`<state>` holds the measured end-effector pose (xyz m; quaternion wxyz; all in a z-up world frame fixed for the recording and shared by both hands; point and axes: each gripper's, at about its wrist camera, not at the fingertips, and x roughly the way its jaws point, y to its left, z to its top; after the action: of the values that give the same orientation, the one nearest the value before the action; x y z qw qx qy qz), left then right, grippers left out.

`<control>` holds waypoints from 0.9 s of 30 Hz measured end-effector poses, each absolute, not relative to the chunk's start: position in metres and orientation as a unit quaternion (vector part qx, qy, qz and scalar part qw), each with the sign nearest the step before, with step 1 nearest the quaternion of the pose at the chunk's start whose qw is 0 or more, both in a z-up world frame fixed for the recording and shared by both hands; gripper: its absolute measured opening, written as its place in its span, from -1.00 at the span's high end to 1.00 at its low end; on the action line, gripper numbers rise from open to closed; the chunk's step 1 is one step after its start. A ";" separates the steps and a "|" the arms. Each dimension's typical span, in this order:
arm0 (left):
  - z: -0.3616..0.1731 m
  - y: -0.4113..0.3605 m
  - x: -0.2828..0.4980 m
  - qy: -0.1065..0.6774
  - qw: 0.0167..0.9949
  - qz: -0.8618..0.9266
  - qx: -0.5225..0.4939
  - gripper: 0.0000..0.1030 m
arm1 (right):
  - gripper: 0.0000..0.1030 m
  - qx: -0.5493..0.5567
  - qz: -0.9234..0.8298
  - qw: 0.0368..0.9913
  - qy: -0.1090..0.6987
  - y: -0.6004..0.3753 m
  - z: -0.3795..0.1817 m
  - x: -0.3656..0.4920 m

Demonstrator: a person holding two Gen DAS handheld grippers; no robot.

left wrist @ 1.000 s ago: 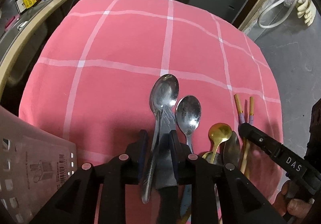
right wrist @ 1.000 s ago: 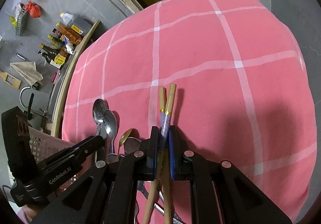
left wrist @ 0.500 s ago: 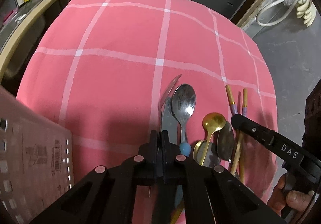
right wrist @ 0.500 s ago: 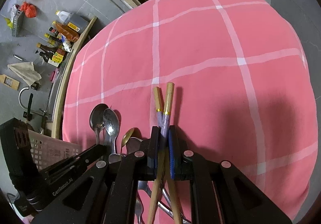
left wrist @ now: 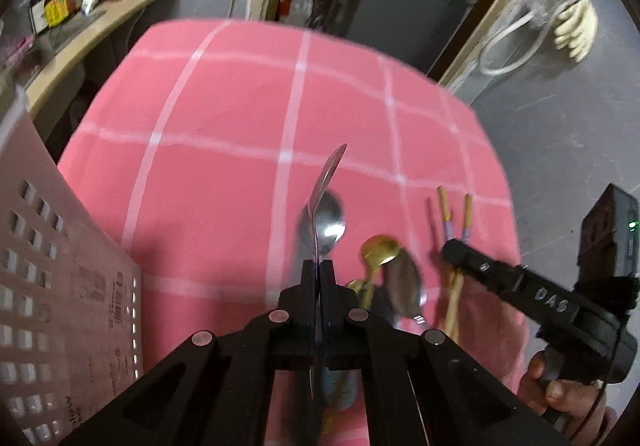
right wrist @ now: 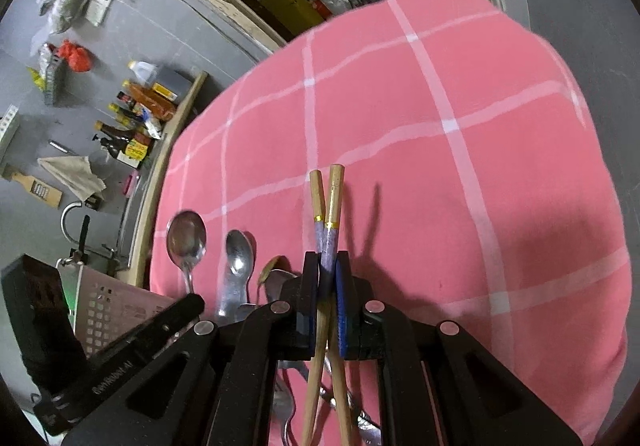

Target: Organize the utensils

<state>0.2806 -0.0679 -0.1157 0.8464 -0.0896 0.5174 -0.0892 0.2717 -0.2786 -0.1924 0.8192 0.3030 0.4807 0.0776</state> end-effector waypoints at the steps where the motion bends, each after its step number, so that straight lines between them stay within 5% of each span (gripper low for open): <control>1: -0.112 -0.070 0.281 0.514 0.849 -0.092 -0.083 0.96 | 0.87 0.300 0.080 0.822 0.477 -0.278 -0.189 0.271; 27: 0.006 -0.043 0.256 0.358 0.913 -0.142 -0.130 0.96 | 0.88 0.255 0.116 0.918 0.281 -0.271 -0.029 0.232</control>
<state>0.2557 -0.0430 0.0064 0.9135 -0.1300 0.3585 -0.1419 0.2321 -0.2707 -0.0287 0.9178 0.2554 0.2810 0.1157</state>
